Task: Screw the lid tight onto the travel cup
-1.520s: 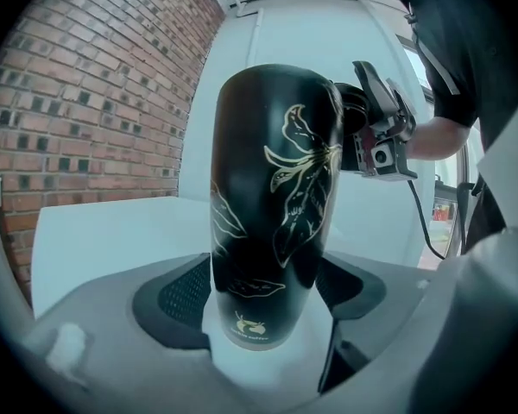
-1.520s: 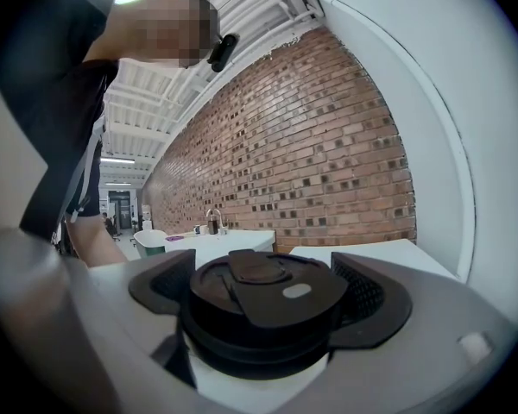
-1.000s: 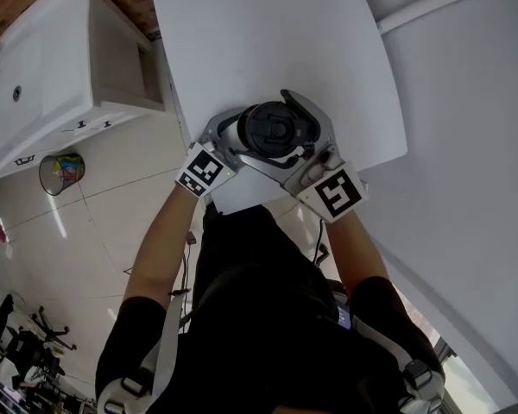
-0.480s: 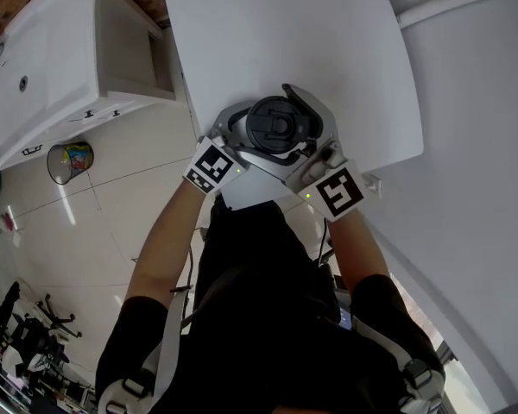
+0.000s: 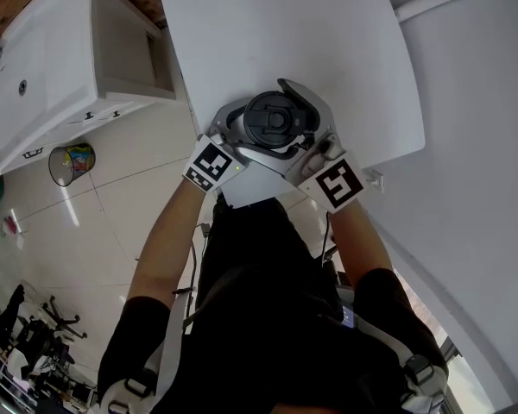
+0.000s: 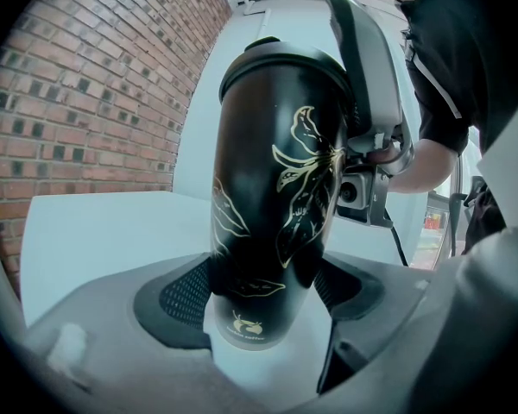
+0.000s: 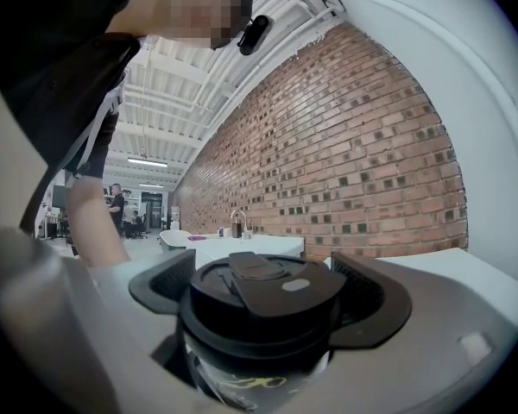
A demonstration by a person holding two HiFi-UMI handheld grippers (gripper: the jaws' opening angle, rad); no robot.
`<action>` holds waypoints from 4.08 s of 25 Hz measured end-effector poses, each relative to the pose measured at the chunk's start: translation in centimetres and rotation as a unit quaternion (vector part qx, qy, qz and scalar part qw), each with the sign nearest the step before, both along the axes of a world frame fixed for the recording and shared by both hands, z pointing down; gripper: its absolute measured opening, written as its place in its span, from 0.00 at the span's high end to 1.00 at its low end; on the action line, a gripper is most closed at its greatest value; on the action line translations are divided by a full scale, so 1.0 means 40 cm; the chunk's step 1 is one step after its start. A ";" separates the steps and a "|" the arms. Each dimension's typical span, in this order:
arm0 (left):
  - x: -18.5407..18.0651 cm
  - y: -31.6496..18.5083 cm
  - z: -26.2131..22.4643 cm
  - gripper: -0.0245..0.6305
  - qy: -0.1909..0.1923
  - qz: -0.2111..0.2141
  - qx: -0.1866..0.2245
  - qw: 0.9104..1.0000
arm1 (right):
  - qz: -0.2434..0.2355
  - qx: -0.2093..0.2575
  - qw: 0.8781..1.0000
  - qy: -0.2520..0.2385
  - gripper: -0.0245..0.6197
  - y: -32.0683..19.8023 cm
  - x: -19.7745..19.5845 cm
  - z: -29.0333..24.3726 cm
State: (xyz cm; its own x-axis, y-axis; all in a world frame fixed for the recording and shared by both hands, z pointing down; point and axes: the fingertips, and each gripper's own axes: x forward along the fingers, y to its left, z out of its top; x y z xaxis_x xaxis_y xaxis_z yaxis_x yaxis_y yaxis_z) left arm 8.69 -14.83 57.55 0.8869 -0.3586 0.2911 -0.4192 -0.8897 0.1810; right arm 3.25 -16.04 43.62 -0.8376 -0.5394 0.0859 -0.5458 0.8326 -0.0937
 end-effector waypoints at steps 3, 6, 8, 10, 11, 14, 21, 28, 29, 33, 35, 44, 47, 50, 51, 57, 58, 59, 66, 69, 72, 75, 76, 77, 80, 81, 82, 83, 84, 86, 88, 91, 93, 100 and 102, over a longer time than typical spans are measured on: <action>-0.001 0.000 -0.001 0.39 0.001 -0.001 -0.001 1.000 | -0.001 0.004 1.000 -0.015 0.21 0.000 0.000 -0.005; -0.001 -0.001 -0.003 0.39 0.001 0.000 0.000 1.000 | 0.002 0.003 1.000 -0.022 0.21 -0.002 0.001 -0.008; -0.001 0.000 -0.003 0.39 0.000 0.000 0.000 1.000 | 0.000 0.004 1.000 -0.018 0.21 0.001 0.001 -0.007; -0.001 0.001 -0.002 0.39 -0.001 0.000 0.001 1.000 | -0.003 0.005 1.000 -0.013 0.21 0.003 0.001 -0.006; -0.001 0.000 -0.002 0.39 -0.001 0.001 0.001 1.000 | -0.004 0.006 1.000 -0.011 0.21 0.003 0.001 -0.005; -0.001 0.000 -0.001 0.39 -0.001 0.001 0.002 1.000 | 0.003 0.012 1.000 -0.011 0.21 0.002 0.001 -0.007; 0.001 -0.001 -0.003 0.39 -0.001 0.001 0.002 1.000 | 0.085 0.026 0.996 -0.022 0.21 -0.010 0.017 -0.012; 0.000 -0.006 0.005 0.39 -0.003 0.000 0.003 1.000 | 0.007 -0.026 1.000 -0.014 0.09 0.013 0.008 0.006; 0.001 -0.005 0.005 0.39 -0.002 0.001 0.002 1.000 | -0.028 -0.034 0.999 -0.006 0.09 0.017 0.012 0.004; -0.001 -0.003 0.005 0.39 -0.003 0.000 0.002 1.000 | -0.196 -0.026 0.978 0.066 0.10 0.036 0.013 0.005; -0.002 -0.004 0.004 0.39 -0.003 0.000 0.002 1.000 | -0.243 -0.012 0.965 0.103 0.10 0.044 0.004 0.018; -0.004 -0.003 0.003 0.39 -0.003 0.000 0.003 1.000 | -0.075 -0.014 0.997 -0.010 0.16 0.012 0.008 -0.005; -0.002 -0.002 0.003 0.39 -0.002 0.001 0.002 1.000 | -0.006 -0.018 0.999 -0.036 0.20 0.005 0.033 -0.013; -0.005 -0.002 0.004 0.39 -0.002 0.001 0.002 1.000 | 0.031 -0.013 0.999 -0.033 0.25 0.009 0.035 -0.011; -0.005 -0.002 0.003 0.39 -0.002 0.001 0.002 1.000 | 0.042 -0.011 0.999 -0.029 0.25 0.010 0.036 -0.010; -0.004 -0.002 0.003 0.39 -0.003 0.000 0.003 1.000 | 0.140 0.010 0.990 -0.024 0.28 0.010 0.049 -0.010; -0.003 -0.002 0.003 0.39 -0.003 0.000 0.003 1.000 | 0.158 0.012 0.987 -0.020 0.28 0.010 0.050 -0.006; -0.003 -0.003 0.003 0.39 -0.002 0.000 0.003 1.000 | 0.175 0.013 0.984 -0.015 0.28 0.009 0.051 -0.002; -0.007 0.002 0.002 0.39 -0.002 -0.001 0.002 1.000 | 0.076 -0.056 0.996 -0.009 0.17 0.040 0.035 0.023; -0.005 -0.001 0.001 0.39 -0.002 -0.004 0.004 1.000 | -0.113 -0.054 0.992 0.029 0.16 0.063 0.032 0.010; -0.008 -0.003 0.004 0.39 -0.004 -0.001 0.003 1.000 | -0.231 -0.072 0.969 0.055 0.15 0.053 0.011 0.020; -0.004 -0.004 0.007 0.39 -0.003 -0.001 0.002 1.000 | -0.278 -0.061 0.956 0.071 0.15 0.045 -0.010 0.035; -0.003 -0.004 0.007 0.39 -0.003 -0.001 0.002 1.000 | -0.285 -0.048 0.954 0.080 0.15 0.048 -0.015 0.043; -0.002 -0.003 0.007 0.39 -0.003 -0.001 0.002 1.000 | -0.285 -0.036 0.953 0.091 0.15 0.051 -0.019 0.050; -0.002 -0.003 0.003 0.39 -0.003 0.000 0.003 1.000 | -0.248 -0.018 0.964 0.091 0.19 0.047 -0.023 0.043; -0.002 -0.002 0.003 0.39 -0.003 0.000 0.003 1.000 | -0.232 -0.016 0.969 0.081 0.19 0.044 -0.022 0.038; -0.002 -0.002 0.004 0.39 -0.003 0.000 0.003 1.000 | -0.219 -0.015 0.973 0.073 0.19 0.041 -0.020 0.036; -0.003 -0.001 0.005 0.39 -0.003 0.000 0.003 1.000 | -0.208 -0.014 0.976 0.068 0.19 0.039 -0.017 0.035; -0.003 -0.001 0.006 0.39 -0.003 0.000 0.003 1.000 | -0.197 -0.013 0.978 0.064 0.19 0.037 -0.014 0.033; -0.002 -0.002 0.006 0.39 -0.003 0.000 0.002 1.000 | -0.175 -0.008 0.983 0.056 0.20 0.034 -0.008 0.025; -0.002 -0.002 0.005 0.39 -0.003 0.001 0.003 1.000 | -0.146 -0.005 0.988 0.046 0.22 0.030 -0.002 0.016; -0.003 0.000 0.003 0.39 -0.003 0.001 0.003 1.000 | -0.100 0.002 0.993 0.055 0.22 0.028 0.006 0.019; -0.006 0.000 0.003 0.39 -0.003 0.002 0.002 1.000 | -0.070 0.008 0.995 0.064 0.23 0.026 0.010 0.022; -0.003 0.000 0.004 0.39 -0.002 0.001 0.002 1.000 | 0.088 -0.020 0.996 -0.022 0.26 0.016 0.048 0.011; -0.003 0.000 0.005 0.39 -0.002 0.002 0.002 1.000 | 0.132 -0.019 0.991 -0.031 0.28 0.023 0.058 0.015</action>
